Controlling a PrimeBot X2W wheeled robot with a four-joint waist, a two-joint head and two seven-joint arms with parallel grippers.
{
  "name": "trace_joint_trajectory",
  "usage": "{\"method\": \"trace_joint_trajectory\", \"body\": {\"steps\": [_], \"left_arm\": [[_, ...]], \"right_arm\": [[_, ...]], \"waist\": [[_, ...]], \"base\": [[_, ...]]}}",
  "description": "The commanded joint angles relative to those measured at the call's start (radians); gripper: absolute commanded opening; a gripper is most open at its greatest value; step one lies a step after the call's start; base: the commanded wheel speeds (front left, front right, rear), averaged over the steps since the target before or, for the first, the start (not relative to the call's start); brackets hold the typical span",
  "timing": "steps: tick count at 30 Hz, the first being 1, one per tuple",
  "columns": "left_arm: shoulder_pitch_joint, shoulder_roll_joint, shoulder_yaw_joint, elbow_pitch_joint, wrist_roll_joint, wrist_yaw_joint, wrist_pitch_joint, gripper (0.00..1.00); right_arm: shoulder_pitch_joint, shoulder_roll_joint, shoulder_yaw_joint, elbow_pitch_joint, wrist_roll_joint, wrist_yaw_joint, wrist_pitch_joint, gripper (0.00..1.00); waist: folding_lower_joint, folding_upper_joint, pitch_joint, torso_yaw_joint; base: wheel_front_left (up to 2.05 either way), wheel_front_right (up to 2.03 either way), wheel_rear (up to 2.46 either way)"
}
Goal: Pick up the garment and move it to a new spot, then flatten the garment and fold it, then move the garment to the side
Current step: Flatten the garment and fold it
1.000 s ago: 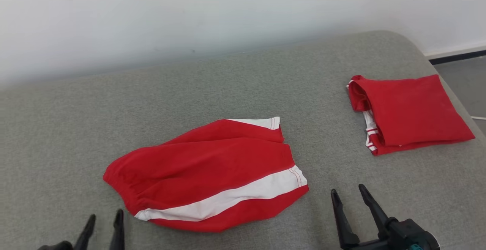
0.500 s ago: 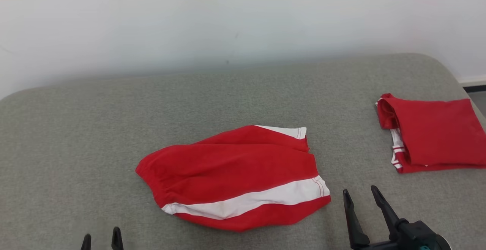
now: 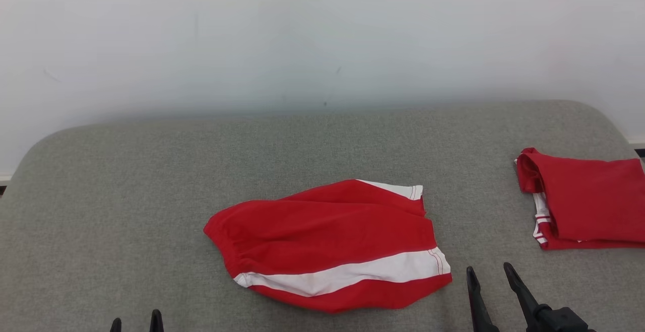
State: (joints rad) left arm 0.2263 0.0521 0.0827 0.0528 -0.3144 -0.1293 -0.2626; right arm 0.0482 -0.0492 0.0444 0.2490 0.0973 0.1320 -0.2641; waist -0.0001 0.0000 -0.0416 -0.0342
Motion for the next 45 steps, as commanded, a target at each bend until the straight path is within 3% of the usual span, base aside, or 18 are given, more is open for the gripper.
{"method": "trace_joint_trajectory", "body": {"steps": [1, 29, 45], "left_arm": [[0.011, -0.001, -0.002, -0.002, 0.003, -0.001, -0.003, 1.0], [-0.022, 0.059, -0.084, 0.081, -0.04, -0.002, -0.003, 1.0], [-0.35, 0.145, -0.31, 0.53, -0.177, 0.0, -0.003, 1.0]], "right_arm": [[0.011, -0.002, -0.002, 0.003, -0.003, -0.003, 0.0, 1.0], [-0.01, -0.002, 0.024, 0.007, 0.01, -0.003, 0.0, 1.0], [-0.057, -0.002, 0.063, 0.004, 0.016, -0.003, 0.0, 1.0]], "waist": [[0.0001, 0.0, -0.005, 0.002], [0.0001, 0.0, 0.016, -0.033], [0.0001, 0.0, 0.102, -0.114]], "base": [[0.0, 0.0, 0.0], [0.0, 0.0, 0.0], [0.0, 0.0, 0.0]]}}
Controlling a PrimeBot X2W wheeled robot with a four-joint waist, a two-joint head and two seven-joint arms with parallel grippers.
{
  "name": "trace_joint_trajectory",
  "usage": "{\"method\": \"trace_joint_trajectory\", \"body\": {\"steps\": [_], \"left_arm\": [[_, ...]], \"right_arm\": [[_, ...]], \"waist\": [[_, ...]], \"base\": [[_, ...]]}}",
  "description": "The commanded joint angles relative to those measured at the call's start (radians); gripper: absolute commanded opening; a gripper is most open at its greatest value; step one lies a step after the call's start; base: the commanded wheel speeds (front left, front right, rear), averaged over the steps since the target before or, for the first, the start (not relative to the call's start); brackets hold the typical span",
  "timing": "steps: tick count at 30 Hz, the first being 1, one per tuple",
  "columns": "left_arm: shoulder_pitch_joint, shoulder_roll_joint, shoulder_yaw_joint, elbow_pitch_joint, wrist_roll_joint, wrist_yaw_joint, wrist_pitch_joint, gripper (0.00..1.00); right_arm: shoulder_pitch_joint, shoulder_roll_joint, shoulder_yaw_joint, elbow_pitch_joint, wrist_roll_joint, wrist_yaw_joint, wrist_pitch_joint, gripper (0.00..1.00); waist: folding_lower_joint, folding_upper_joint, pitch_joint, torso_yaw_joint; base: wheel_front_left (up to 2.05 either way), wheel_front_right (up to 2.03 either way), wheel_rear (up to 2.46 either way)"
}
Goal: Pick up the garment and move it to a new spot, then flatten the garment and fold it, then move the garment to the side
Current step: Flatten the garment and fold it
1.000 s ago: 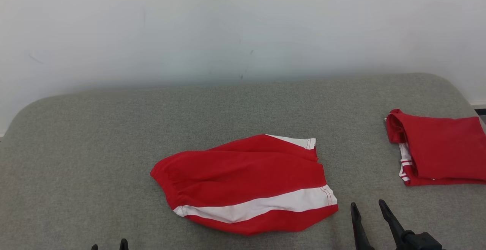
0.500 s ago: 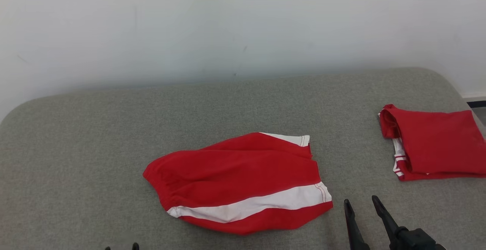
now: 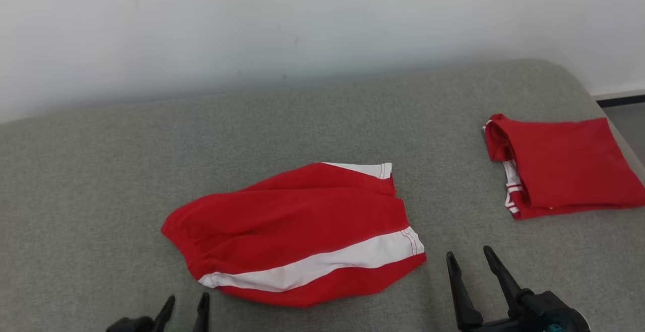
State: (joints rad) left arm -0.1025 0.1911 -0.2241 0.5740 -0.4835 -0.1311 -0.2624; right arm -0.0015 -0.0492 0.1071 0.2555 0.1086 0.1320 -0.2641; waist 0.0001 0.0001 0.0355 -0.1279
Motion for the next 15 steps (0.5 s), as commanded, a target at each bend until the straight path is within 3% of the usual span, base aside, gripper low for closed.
{"method": "trace_joint_trajectory", "body": {"steps": [1, 9, 15], "left_arm": [[-0.038, 0.008, -0.01, 0.022, -0.013, 0.001, -0.003, 1.0], [-0.125, 0.027, -0.04, 0.096, -0.048, 0.001, -0.003, 1.0], [-0.112, 0.028, -0.038, 0.037, -0.071, 0.001, -0.003, 1.0]], "right_arm": [[-0.011, -0.002, 0.0, -0.003, 0.006, -0.003, 0.0, 1.0], [-0.028, -0.002, -0.002, -0.01, 0.014, -0.003, 0.0, 1.0], [-0.03, -0.002, -0.01, -0.012, 0.011, -0.003, 0.0, 1.0]], "waist": [[-0.0001, -0.0001, 0.032, -0.025], [-0.0001, -0.0001, 0.065, -0.053], [-0.0001, -0.0001, 0.071, -0.053]], "base": [[0.0, 0.0, 0.0], [0.0, 0.0, 0.0], [0.0, 0.0, 0.0]]}}
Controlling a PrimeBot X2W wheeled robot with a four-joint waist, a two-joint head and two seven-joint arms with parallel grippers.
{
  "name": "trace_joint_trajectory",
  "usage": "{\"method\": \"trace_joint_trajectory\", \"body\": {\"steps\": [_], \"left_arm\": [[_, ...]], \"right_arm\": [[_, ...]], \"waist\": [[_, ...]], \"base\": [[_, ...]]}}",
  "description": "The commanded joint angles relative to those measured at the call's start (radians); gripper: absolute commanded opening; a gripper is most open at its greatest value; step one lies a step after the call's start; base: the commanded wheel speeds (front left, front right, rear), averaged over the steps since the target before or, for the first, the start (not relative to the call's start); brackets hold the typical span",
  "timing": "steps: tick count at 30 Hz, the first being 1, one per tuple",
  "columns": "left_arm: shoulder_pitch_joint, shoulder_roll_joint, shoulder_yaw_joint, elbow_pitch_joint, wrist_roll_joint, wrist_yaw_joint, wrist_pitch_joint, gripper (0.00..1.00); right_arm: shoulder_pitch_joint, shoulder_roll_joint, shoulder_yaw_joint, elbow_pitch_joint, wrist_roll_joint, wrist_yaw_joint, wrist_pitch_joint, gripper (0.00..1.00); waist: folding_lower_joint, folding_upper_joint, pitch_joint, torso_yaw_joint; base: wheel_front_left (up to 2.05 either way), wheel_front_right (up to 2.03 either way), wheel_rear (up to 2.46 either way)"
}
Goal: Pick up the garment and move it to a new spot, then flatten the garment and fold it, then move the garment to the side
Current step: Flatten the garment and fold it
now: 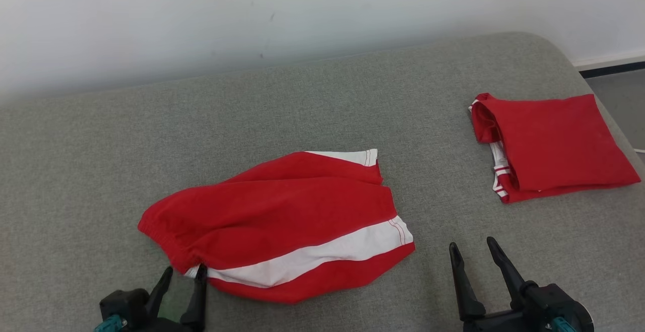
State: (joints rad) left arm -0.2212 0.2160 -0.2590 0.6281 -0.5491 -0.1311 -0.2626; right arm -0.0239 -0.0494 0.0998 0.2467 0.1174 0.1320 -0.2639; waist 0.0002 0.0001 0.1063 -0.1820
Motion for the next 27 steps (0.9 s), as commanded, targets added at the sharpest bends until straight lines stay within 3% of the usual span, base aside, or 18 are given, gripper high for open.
{"method": "trace_joint_trajectory", "body": {"steps": [1, 14, 19, 20, 21, 22, 23, 27], "left_arm": [[0.013, 0.005, -0.007, -0.035, -0.009, 0.001, -0.003, 1.0], [0.034, 0.04, -0.041, -0.056, -0.044, 0.001, -0.003, 0.97], [0.027, 0.043, -0.03, -0.042, -0.042, 0.001, -0.003, 0.86], [0.023, 0.041, -0.032, -0.04, -0.042, 0.001, -0.003, 0.82], [0.018, 0.038, -0.036, -0.039, -0.042, 0.001, -0.003, 0.68], [0.015, 0.035, -0.045, -0.038, -0.044, 0.001, -0.003, 0.41], [0.013, 0.036, -0.055, -0.039, -0.046, 0.001, -0.003, 0.0], [0.003, 0.043, -0.088, -0.041, -0.061, 0.001, -0.003, 0.0]], "right_arm": [[-0.008, -0.002, -0.004, -0.004, 0.002, -0.003, 0.0, 1.0], [-0.012, -0.002, 0.01, 0.0, 0.003, -0.003, 0.0, 1.0], [-0.012, -0.002, 0.008, -0.001, 0.001, -0.003, 0.0, 1.0], [-0.012, -0.002, 0.008, -0.001, 0.0, -0.003, 0.0, 1.0], [-0.012, -0.002, 0.009, -0.001, 0.001, -0.003, 0.0, 1.0], [-0.012, -0.002, 0.011, -0.001, 0.001, -0.003, 0.0, 1.0], [-0.013, -0.002, 0.015, 0.0, 0.002, -0.003, 0.0, 1.0], [-0.017, -0.002, 0.033, 0.013, 0.006, -0.003, 0.0, 1.0]], "waist": [[-0.0002, -0.0001, 0.0, 0.002], [-0.0002, -0.0001, 0.001, -0.002], [-0.0002, -0.0001, 0.006, -0.01], [-0.0002, -0.0001, 0.007, -0.01], [-0.0002, -0.0001, 0.009, -0.011], [-0.0002, -0.0001, 0.01, -0.011], [-0.0002, -0.0001, 0.011, -0.011], [-0.0002, -0.0001, 0.015, -0.009]], "base": [[0.0, 0.0, 0.0], [0.0, 0.0, 0.0], [0.0, 0.0, 0.0], [0.0, 0.0, 0.0], [0.0, 0.0, 0.0], [0.0, 0.0, 0.0], [0.0, 0.0, 0.0], [0.0, 0.0, 0.0]]}}
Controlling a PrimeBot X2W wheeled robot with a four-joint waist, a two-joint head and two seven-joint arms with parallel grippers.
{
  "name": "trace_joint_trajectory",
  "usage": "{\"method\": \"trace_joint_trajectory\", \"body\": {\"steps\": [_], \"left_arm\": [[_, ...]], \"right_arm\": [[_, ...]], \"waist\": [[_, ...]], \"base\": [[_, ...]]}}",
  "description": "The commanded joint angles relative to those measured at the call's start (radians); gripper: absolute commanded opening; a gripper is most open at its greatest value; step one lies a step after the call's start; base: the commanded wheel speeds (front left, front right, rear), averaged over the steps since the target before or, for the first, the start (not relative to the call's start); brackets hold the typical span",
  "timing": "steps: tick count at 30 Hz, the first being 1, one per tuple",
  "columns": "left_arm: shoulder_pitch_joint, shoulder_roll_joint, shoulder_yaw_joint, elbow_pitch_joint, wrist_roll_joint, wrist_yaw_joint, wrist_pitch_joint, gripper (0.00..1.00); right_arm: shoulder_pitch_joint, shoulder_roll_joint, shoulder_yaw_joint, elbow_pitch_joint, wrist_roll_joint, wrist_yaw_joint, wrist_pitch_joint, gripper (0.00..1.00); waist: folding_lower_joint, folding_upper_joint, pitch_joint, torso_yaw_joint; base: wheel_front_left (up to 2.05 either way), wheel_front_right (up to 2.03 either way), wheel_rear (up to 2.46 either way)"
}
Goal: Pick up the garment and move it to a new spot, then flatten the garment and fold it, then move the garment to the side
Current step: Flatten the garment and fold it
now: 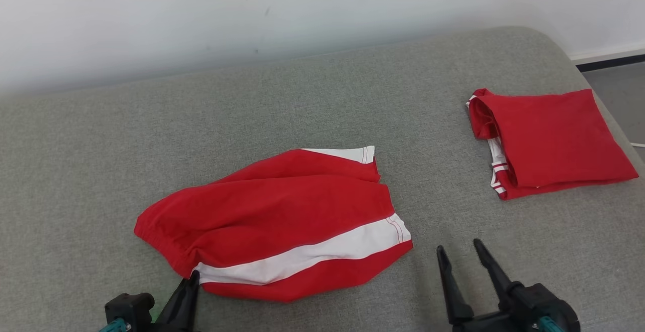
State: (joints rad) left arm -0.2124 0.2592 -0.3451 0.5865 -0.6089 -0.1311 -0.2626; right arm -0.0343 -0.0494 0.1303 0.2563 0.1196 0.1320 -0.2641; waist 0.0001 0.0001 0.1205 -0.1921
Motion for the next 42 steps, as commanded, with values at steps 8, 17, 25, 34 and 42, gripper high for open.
{"method": "trace_joint_trajectory", "body": {"steps": [8, 17, 25, 34, 42], "left_arm": [[0.014, -0.006, -0.009, -0.019, -0.003, 0.001, -0.003, 0.0], [-0.004, -0.015, -0.045, -0.02, -0.007, 0.001, -0.003, 0.0], [-0.003, -0.011, -0.055, -0.024, -0.015, 0.001, -0.003, 0.0], [-0.006, -0.007, -0.061, -0.026, -0.019, 0.001, -0.003, 0.0], [-0.015, -0.004, -0.062, -0.029, -0.025, 0.001, -0.003, 0.0]], "right_arm": [[-0.135, -0.002, 0.053, 0.186, 0.033, -0.003, 0.082, 1.0], [-0.314, -0.002, 0.124, 0.366, 0.092, -0.003, 0.254, 1.0], [-0.375, -0.002, 0.172, 0.436, 0.13, -0.003, 0.277, 1.0], [-0.411, -0.002, 0.218, 0.484, 0.151, -0.003, 0.286, 0.48], [-0.429, -0.002, 0.255, 0.484, 0.171, -0.003, 0.253, 0.0]], "waist": [[-0.0001, -0.0001, 0.011, 0.02], [-0.0001, -0.0001, 0.014, 0.045], [-0.0001, -0.0001, 0.016, 0.054], [-0.0001, -0.0001, 0.027, 0.057], [-0.0001, -0.0001, 0.029, 0.056]], "base": [[0.0, 0.0, 0.0], [0.0, 0.0, 0.0], [0.0, 0.0, 0.0], [0.0, 0.0, 0.0], [0.0, 0.0, 0.0]]}}
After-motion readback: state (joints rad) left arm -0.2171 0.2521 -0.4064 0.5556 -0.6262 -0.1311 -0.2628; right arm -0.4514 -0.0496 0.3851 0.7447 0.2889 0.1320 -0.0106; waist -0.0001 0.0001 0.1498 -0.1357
